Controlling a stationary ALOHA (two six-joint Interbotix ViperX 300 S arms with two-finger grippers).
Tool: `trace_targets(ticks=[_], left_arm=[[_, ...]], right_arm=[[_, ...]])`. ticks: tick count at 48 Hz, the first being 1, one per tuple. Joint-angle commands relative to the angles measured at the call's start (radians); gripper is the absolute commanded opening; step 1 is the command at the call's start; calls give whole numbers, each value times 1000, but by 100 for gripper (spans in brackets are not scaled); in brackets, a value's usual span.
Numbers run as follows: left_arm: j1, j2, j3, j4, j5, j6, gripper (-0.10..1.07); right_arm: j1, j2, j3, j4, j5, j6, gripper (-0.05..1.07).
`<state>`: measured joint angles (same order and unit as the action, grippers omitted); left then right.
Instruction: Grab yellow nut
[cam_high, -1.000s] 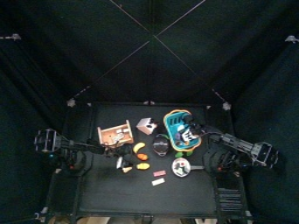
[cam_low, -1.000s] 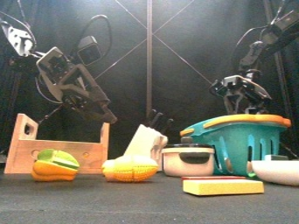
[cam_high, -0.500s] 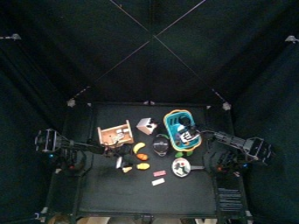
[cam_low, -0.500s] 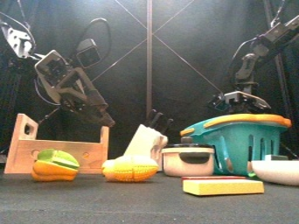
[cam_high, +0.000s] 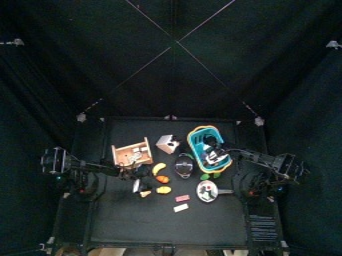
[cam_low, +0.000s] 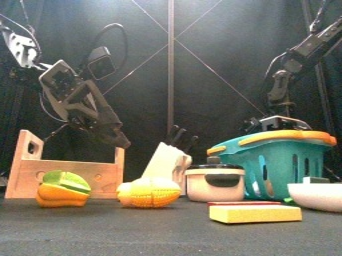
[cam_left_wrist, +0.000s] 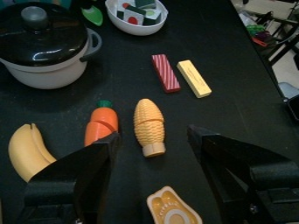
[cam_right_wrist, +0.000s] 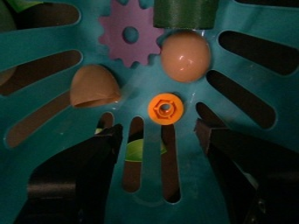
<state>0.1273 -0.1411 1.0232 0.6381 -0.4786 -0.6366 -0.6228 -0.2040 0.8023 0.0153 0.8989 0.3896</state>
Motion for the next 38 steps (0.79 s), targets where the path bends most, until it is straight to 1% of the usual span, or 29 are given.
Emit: trace_targets(ticks=[1,14,38], left_arm=[[5,-3,-9,-2,-6,2,96],[3,-3,0,-2,-5,2,96],[8,-2,8,-3,-3,2,96]], right_arm=[[2,8,-17,-2,-2,0,97],[2,54,-29,-40,-3,3,97],[2,87,-15,-52,-49,12,97]])
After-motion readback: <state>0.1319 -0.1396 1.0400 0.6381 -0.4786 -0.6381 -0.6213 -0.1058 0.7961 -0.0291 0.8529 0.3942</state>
